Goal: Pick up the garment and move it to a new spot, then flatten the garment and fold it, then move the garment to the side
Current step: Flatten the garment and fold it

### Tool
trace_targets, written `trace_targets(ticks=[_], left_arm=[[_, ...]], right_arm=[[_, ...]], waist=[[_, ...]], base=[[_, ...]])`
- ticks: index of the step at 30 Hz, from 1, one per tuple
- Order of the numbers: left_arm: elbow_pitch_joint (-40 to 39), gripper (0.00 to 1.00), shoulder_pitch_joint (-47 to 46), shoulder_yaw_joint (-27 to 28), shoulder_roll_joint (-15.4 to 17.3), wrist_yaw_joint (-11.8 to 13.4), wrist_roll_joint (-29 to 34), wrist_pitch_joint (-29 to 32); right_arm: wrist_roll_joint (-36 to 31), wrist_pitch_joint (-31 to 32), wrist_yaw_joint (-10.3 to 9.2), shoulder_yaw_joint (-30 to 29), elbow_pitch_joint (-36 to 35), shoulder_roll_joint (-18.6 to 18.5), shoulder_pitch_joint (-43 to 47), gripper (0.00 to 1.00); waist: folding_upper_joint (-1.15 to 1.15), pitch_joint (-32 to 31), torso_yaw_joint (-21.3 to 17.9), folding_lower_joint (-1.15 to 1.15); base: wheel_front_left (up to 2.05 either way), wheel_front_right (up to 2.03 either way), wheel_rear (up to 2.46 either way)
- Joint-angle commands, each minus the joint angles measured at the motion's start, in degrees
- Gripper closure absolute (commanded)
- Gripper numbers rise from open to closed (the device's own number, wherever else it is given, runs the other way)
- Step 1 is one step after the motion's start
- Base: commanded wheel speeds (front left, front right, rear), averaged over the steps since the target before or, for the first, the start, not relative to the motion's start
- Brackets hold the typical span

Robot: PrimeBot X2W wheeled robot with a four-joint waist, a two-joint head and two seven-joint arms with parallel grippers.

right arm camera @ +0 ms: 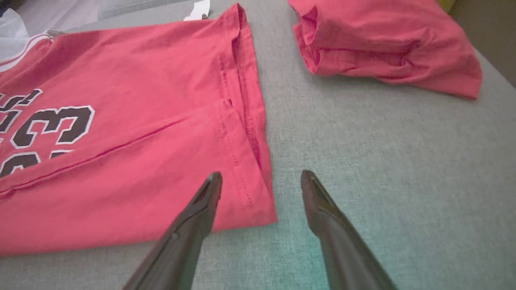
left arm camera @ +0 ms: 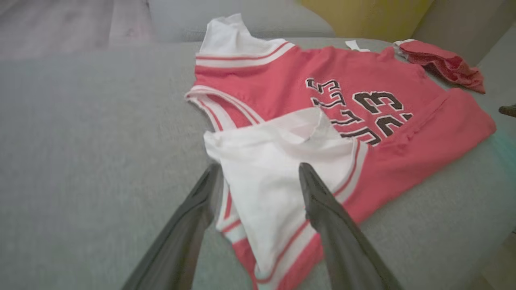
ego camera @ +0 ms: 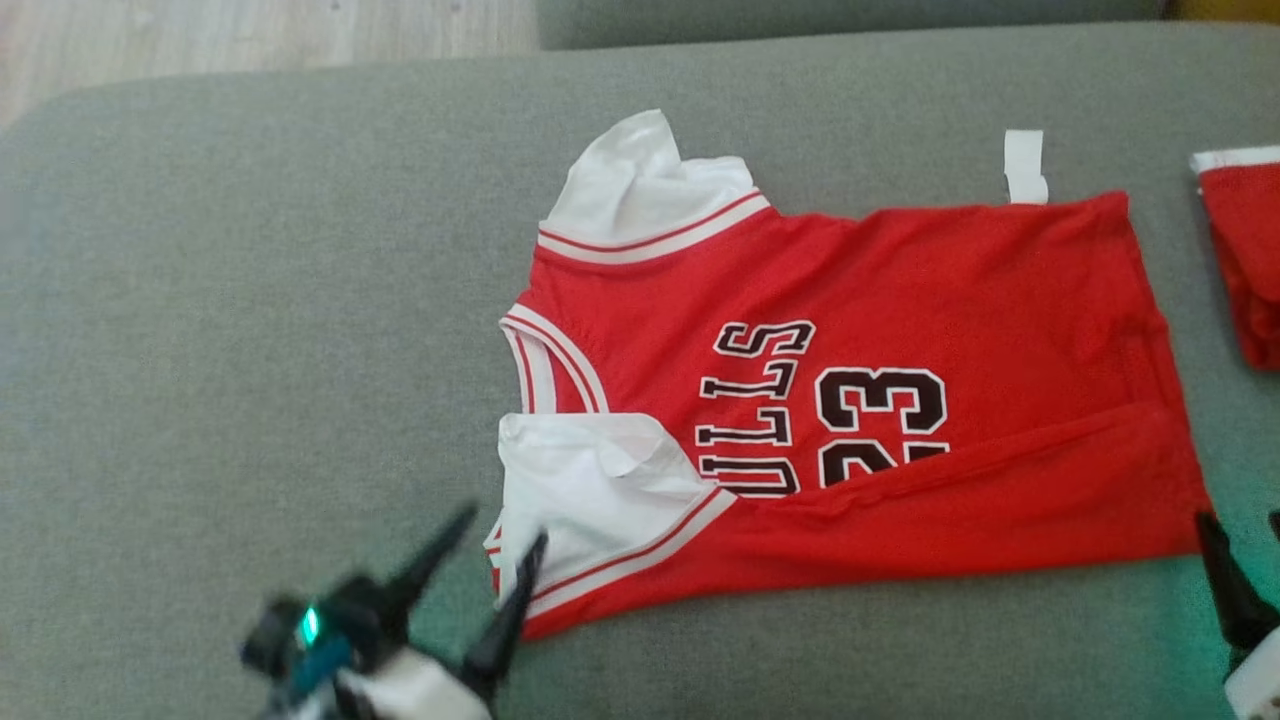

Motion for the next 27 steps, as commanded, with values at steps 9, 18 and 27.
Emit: trace_targets(ticks=[9, 18, 27], left_arm=[[-2.9, 0.0, -35.4, 3.2, 8.1, -8.2, 1.0, 15.9], [9.2, 0.0, -62.1, -5.8, 11.3, -9.2, -10.3, 35.9], [15.8, 0.0, -71.6, -11.7, 13.4, -9.3, -17.7, 41.2]], right_arm=[[-2.6, 2.6, 0.37, 0.1, -11.0, 0.1, -4.8, 0.0], [-3.5, 3.3, 0.37, 3.5, -12.5, 1.3, -10.3, 0.0], [-3.4, 2.3, 0.37, 5.4, -11.3, 2.2, -12.7, 0.0]], waist=[[0.0, 10.0, -3.6, 0.0], [0.0, 16.8, -9.7, 0.0], [0.0, 19.4, -13.6, 0.0]], base=[[0.0, 0.0, 0.0], [0.0, 0.0, 0.0], [0.0, 0.0, 0.0]])
